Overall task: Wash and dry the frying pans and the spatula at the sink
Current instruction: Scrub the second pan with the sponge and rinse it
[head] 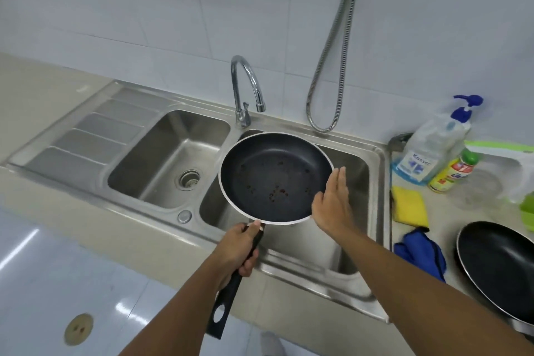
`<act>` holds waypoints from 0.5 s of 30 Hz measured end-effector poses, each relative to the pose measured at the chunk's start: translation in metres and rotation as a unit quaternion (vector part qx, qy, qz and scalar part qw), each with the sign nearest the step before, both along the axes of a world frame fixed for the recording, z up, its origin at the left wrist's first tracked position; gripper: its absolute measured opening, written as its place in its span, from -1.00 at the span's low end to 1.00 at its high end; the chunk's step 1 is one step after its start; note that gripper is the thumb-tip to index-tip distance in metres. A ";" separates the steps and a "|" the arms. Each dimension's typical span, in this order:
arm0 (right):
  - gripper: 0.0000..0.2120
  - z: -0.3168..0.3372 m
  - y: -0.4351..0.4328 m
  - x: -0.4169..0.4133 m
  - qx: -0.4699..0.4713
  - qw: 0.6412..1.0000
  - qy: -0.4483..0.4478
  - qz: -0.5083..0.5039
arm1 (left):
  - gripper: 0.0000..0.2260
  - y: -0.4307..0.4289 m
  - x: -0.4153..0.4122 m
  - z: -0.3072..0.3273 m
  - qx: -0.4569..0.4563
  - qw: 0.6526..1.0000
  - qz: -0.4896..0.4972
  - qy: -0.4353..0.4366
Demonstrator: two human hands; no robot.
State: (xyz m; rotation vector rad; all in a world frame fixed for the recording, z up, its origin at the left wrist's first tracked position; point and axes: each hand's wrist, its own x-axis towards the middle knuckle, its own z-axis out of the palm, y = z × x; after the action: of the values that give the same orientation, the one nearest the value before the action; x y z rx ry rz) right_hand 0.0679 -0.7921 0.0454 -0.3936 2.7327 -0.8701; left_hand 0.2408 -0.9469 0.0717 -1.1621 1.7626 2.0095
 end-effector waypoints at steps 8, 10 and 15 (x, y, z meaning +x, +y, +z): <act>-0.49 0.006 -0.095 -0.036 0.120 0.952 0.142 0.243 | -0.65 -0.069 -0.022 -0.017 -0.001 1.000 -0.027 -0.010; -0.51 0.018 -0.133 -0.040 0.071 0.957 0.123 0.254 | -0.63 -0.085 -0.025 -0.027 0.003 0.999 -0.040 -0.018; -0.50 0.037 -0.227 -0.058 0.012 0.978 0.083 0.193 | -0.55 -0.116 -0.024 -0.047 0.019 0.996 -0.086 -0.028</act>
State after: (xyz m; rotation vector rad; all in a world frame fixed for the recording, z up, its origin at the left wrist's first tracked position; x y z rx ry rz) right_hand 0.0096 -1.0187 0.0825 -0.9932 2.6674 -0.7241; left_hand 0.2164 -1.0627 0.0248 -1.0075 1.7264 1.8839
